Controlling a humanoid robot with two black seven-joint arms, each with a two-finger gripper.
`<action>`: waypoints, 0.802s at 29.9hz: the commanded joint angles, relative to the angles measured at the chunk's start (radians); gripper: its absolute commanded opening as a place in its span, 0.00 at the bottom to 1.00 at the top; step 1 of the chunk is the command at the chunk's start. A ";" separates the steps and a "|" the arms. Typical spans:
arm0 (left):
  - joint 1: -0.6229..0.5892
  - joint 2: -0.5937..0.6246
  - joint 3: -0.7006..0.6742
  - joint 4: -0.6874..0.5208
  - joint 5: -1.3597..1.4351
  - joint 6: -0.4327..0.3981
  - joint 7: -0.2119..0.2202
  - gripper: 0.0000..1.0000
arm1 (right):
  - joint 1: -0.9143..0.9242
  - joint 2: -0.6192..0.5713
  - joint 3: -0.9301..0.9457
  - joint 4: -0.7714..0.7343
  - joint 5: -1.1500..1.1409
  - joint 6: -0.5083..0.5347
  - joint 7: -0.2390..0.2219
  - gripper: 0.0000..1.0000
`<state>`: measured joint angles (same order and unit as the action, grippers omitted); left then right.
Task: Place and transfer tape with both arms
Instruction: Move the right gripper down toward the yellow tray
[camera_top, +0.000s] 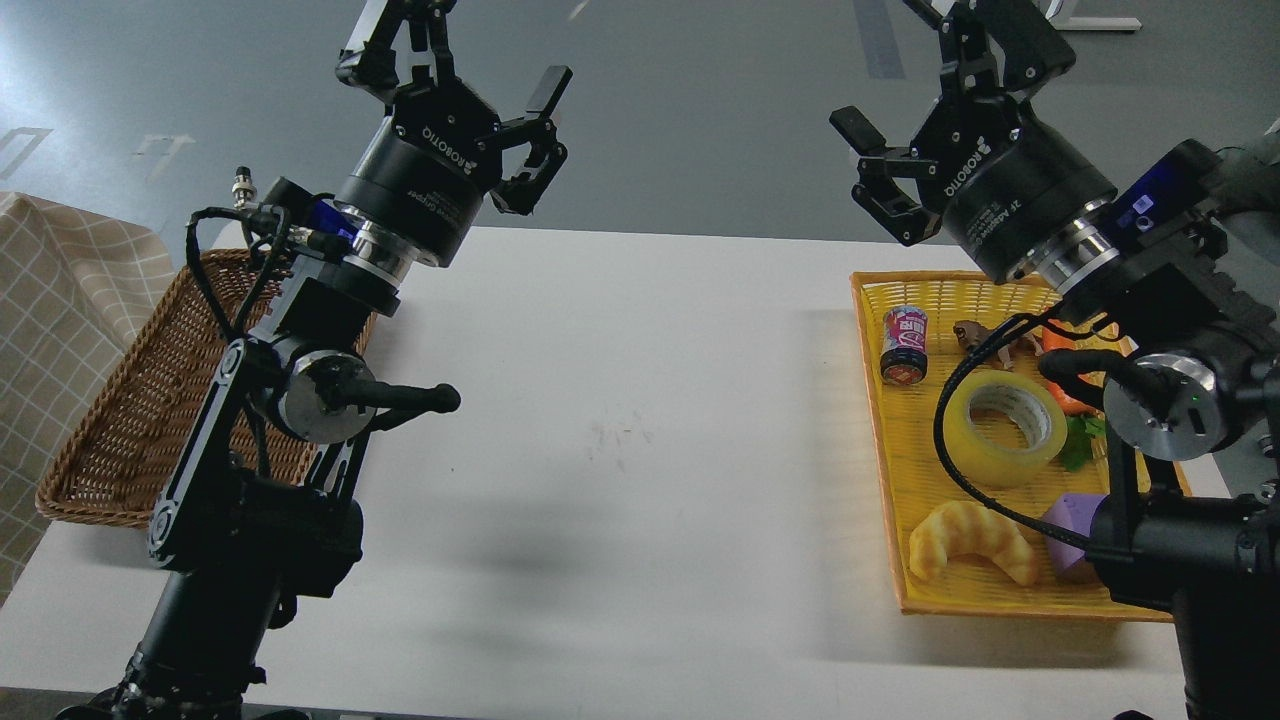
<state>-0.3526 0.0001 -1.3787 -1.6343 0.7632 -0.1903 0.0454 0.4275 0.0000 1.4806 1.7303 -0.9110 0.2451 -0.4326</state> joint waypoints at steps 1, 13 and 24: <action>0.012 0.000 0.001 -0.012 -0.001 0.003 0.007 0.98 | -0.003 0.000 -0.016 0.000 0.001 0.000 0.000 1.00; 0.026 0.000 0.001 -0.009 -0.004 -0.004 -0.001 0.98 | 0.002 0.000 -0.022 -0.001 0.014 0.014 0.041 1.00; 0.035 0.000 0.003 -0.007 -0.056 -0.017 -0.004 0.98 | -0.006 0.000 0.020 -0.008 0.015 0.010 0.048 1.00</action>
<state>-0.3210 0.0000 -1.3766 -1.6418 0.7395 -0.1982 0.0402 0.4271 0.0000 1.4930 1.7265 -0.8955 0.2688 -0.3850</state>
